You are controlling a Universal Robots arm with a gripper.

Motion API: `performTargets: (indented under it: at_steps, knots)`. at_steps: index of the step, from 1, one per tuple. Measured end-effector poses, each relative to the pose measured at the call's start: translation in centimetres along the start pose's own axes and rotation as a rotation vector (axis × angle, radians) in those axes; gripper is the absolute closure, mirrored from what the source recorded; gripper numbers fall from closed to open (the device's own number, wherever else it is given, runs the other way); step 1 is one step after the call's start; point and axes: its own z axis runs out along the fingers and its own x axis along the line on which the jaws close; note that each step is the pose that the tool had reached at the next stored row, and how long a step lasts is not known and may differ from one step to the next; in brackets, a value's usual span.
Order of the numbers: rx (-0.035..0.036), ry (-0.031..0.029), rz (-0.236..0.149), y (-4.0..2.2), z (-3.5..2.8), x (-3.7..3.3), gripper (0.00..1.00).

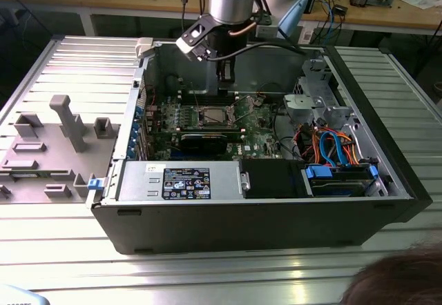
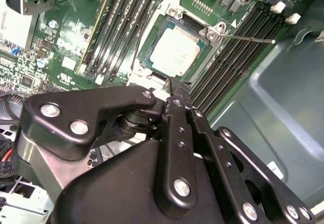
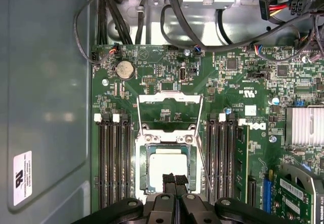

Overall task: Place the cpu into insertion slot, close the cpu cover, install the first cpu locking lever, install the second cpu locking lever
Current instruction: 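Close the cpu cover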

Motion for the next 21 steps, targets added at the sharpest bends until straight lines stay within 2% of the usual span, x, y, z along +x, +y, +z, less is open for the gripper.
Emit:
performTargets:
  at_steps: [21]
  knots:
    - [0.0009, -0.0037, -0.008, 2.57, 0.02, -0.04, 0.89]
